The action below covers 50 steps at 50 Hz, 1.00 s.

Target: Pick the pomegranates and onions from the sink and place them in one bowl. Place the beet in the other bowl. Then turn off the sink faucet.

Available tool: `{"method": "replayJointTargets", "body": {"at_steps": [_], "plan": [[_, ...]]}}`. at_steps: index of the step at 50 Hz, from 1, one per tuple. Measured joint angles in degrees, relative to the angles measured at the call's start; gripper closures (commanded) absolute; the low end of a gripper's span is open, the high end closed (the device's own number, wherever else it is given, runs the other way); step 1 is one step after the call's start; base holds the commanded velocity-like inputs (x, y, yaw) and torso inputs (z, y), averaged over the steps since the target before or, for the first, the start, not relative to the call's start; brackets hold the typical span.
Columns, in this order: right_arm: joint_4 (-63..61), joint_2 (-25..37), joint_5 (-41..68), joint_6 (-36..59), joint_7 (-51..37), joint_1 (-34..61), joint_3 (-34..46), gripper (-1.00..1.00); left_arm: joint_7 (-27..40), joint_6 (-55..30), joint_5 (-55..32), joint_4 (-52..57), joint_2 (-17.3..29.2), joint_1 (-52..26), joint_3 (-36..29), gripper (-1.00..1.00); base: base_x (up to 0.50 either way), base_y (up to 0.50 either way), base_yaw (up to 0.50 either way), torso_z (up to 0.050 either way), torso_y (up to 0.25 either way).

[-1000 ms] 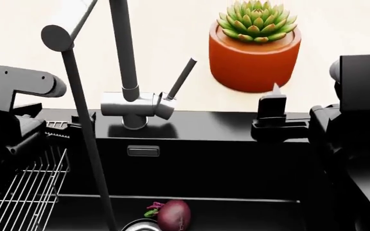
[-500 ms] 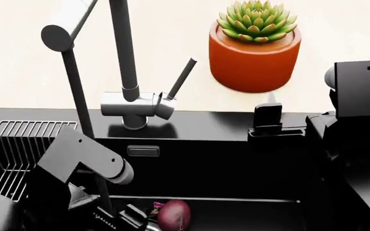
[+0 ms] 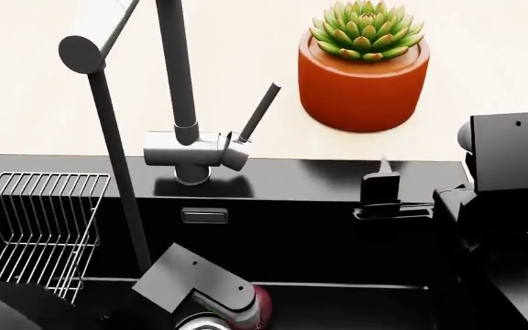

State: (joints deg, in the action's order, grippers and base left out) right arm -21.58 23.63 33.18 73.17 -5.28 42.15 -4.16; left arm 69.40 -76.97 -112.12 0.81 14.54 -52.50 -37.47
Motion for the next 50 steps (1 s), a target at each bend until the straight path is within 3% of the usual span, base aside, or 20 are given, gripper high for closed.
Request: {"method": "replayJointTargets", "body": {"at_steps": [11, 42, 50], "plan": [[-0.33, 0.65, 0.50, -0.45, 0.38, -1.53, -0.53, -1.00, -1.60, 1.55, 5.63, -3.03, -0.93, 0.14, -3.93, -1.00, 0.00, 0.00, 0.00, 0.000, 0.000], [-4.05, 2.83, 3.25, 3.16, -0.22, -5.01, -3.83, -1.00, -15.77, 3.47, 23.33, -16.39, -2.67, 2.42, -15.44, -1.00, 0.00, 0.00, 0.00, 0.000, 0.000], [-4.44, 2.90, 3.63, 2.71, -0.11, -6.22, -4.45, -1.00, -15.89, 2.57, 24.07, -17.33, -2.06, 3.34, -17.21, -1.00, 0.00, 0.00, 0.00, 0.000, 0.000]]}}
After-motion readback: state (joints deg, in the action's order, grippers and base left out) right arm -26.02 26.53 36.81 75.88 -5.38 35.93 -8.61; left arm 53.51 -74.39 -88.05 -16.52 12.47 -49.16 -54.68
